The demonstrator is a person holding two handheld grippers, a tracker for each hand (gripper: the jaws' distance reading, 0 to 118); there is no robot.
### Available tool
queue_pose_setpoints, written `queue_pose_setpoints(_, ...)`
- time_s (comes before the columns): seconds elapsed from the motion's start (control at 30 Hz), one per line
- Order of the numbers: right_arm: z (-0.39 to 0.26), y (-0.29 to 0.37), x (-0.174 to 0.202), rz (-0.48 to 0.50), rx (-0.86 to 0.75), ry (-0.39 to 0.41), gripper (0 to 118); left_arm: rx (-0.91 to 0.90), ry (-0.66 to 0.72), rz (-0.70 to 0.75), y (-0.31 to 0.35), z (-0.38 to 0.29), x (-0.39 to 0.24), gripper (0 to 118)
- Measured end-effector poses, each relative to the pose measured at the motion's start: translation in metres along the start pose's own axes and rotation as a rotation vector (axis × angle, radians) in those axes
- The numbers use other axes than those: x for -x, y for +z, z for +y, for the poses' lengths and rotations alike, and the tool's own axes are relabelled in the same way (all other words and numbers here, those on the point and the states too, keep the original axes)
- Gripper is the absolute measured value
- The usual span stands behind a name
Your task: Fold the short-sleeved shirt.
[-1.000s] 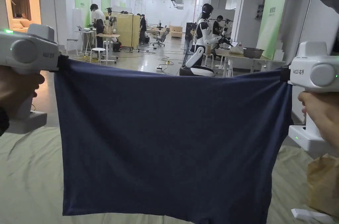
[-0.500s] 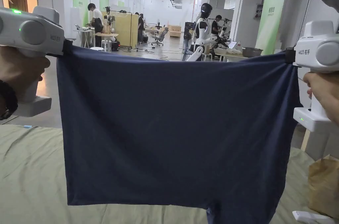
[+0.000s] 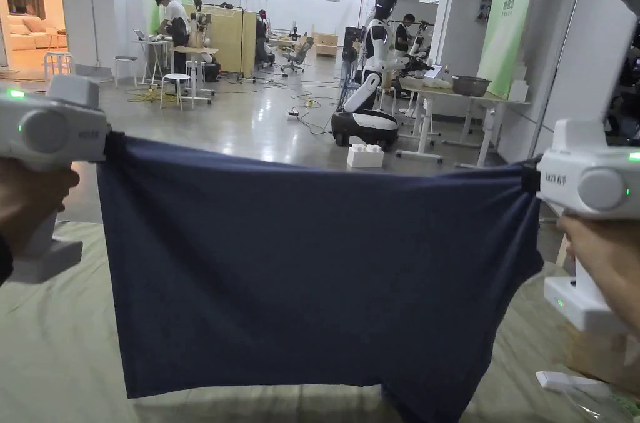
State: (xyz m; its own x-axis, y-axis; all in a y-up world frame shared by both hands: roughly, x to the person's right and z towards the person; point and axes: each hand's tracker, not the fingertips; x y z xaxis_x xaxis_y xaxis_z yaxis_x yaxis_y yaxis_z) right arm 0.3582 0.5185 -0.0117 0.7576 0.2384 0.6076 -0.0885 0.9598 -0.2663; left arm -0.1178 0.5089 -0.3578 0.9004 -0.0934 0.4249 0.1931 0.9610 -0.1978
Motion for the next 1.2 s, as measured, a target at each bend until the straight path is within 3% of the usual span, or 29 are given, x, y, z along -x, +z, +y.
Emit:
queue_pose_setpoints(0.03,-0.009,0.005,0.005,0.066,0.062,-0.056,3,0.008,0.005,-0.004,0.001,-0.009,0.001,5)
queue_pose_setpoints(0.13,-0.029,0.027,0.008,0.075,0.076,-0.05,3,-0.023,0.029,-0.019,0.02,-0.034,0.002,5)
queue_pose_setpoints(0.17,-0.03,0.037,0.006,0.055,-0.009,0.014,3,-0.022,0.03,-0.025,0.026,-0.041,0.004,5)
queue_pose_setpoints(0.33,-0.058,0.087,0.006,0.093,0.017,-0.025,3,-0.052,0.027,-0.052,0.069,-0.072,0.014,5)
queue_pose_setpoints(0.7,-0.138,0.205,0.015,0.128,0.111,-0.02,3,-0.002,0.067,-0.114,0.178,-0.171,0.04,5)
queue_pose_setpoints(1.03,-0.234,0.284,0.04,0.154,0.297,0.038,3,0.16,0.048,-0.122,0.248,-0.286,0.045,5)
queue_pose_setpoints(1.2,-0.293,0.29,0.038,0.151,0.454,0.011,3,0.31,0.072,-0.123,0.261,-0.34,0.047,5)
